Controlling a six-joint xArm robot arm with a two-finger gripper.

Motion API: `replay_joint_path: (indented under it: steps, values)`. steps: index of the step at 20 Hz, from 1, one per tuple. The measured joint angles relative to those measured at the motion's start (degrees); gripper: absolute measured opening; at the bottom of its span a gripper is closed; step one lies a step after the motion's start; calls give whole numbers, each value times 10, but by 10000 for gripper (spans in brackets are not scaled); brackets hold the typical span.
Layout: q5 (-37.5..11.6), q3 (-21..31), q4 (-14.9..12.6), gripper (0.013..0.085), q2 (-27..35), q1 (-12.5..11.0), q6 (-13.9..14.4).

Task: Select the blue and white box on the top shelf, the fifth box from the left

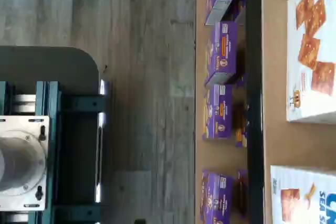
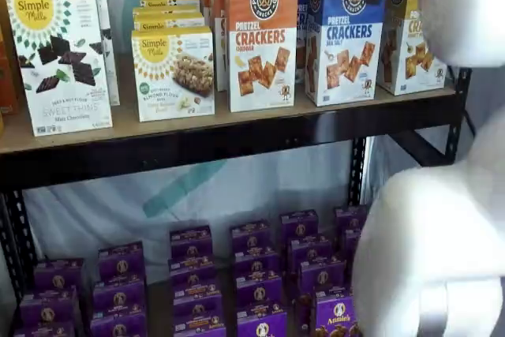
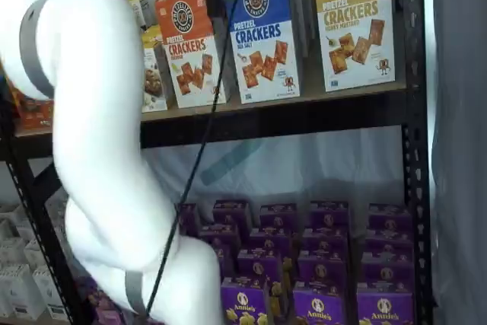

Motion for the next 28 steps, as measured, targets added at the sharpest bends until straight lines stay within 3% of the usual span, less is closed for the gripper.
replay_joint_path:
  steps: [3, 9, 13, 19, 21, 23, 25, 28]
  values:
    - [36, -20, -47, 850, 16, 24, 3]
    - [41, -4, -47, 850, 8, 23, 3]
    - [57, -13, -8, 850, 12, 4, 2]
    - [71, -40, 81, 850, 20, -36, 8]
    - [48, -28, 106, 850, 9, -44, 12]
    - [-6, 7, 134, 850, -17, -52, 15]
    - [-57, 35, 148, 850, -37, -51, 18]
    - [-93, 49, 156, 850, -44, -47, 23]
